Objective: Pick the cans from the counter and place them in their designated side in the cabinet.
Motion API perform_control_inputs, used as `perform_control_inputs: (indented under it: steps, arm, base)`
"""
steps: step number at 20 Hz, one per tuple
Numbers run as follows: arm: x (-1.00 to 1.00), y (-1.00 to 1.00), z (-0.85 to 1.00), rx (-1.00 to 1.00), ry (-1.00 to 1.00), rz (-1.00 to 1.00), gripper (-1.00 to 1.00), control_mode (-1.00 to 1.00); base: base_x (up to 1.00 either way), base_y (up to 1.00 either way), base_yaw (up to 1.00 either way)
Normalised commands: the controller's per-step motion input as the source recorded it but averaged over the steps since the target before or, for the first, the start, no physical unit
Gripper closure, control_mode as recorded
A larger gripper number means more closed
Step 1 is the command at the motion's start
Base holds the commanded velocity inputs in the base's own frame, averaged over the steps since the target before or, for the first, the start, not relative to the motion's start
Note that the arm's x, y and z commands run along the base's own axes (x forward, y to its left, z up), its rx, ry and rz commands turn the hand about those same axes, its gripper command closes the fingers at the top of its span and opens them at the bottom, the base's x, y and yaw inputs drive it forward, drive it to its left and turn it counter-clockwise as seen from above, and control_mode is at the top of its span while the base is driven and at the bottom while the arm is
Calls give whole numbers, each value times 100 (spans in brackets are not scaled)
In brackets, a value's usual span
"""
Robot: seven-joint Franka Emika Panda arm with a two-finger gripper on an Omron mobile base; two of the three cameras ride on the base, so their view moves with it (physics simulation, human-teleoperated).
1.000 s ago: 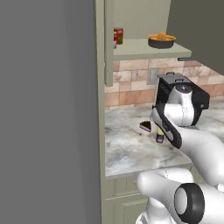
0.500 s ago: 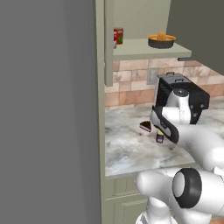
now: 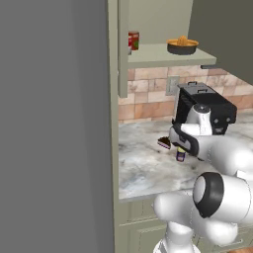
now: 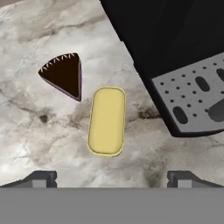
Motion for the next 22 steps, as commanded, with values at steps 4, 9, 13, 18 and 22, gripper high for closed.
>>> perform_control_inputs:
  steps: [4, 9, 13, 18, 22]
  arm:
    - [18, -4, -23, 1, 1, -2, -100, -100]
    - [16, -2, -23, 1, 2, -1, -100, -100]
    - [16, -2, -25, 0, 3, -1, -100, -100]
    - [13, -7, -23, 1, 2, -1, -100, -100]
    - [13, -8, -24, 1, 2, -1, -100, -100]
  base:
    - [0, 0, 0]
    - [0, 0, 0]
    - [0, 0, 0]
    - [0, 0, 0]
    - [0, 0, 0]
